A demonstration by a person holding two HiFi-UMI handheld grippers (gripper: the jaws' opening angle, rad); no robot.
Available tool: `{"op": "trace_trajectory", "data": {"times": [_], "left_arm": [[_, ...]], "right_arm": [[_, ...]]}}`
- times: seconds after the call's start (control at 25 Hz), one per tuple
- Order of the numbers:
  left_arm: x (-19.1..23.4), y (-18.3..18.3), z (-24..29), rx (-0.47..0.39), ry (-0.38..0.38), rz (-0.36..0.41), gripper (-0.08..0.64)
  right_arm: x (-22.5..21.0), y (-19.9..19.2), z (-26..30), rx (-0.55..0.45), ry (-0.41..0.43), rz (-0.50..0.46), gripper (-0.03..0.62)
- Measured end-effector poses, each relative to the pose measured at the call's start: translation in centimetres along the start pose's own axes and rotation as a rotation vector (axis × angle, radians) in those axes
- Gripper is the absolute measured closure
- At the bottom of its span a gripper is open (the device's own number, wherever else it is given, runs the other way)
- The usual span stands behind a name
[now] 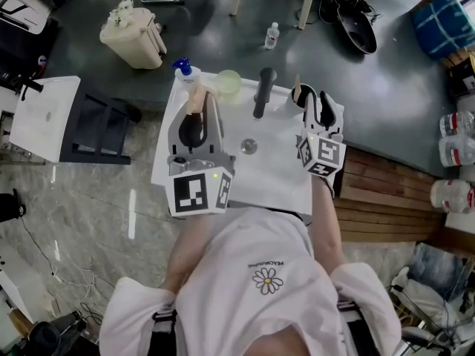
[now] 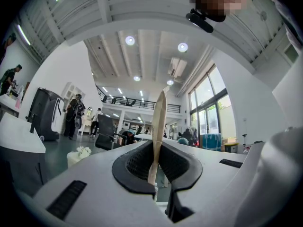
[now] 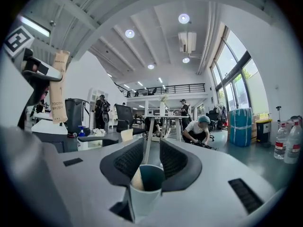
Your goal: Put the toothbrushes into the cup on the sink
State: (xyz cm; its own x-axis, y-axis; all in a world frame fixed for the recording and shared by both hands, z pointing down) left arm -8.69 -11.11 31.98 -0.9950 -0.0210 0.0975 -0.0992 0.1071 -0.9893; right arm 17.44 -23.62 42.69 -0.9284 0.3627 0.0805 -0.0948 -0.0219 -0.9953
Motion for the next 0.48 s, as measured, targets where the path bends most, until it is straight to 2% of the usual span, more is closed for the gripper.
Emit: {"op": "trace_trajectory", "data": {"times": [0.32,0.48], "left_arm": [[-0.2,0.4,-0.4,-0.011,-0.012,-0.004,0.525],[-0.4,0.6,-0.2,-0.019,-0.025,-0.005,0.525]], "right_arm": [[0.4,5.8,-1.5,-0.152,0.0,-0.03,0.518],[1.2,8.2,-3.2,-0.198,-0.023,-0.065,0.552]]}}
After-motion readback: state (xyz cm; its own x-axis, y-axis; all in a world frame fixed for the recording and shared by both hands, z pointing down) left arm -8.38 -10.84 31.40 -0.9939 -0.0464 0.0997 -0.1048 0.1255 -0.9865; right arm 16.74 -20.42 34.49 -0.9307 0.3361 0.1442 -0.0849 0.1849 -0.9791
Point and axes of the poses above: the fingertips, and each gripper's own axes: z forward along the fingers, x to its left, y out of its top, the point moved 8 cm from there along -z, backward along the fingers, and after that the axes turned 2 degrees about x, right-handed, at the moved point
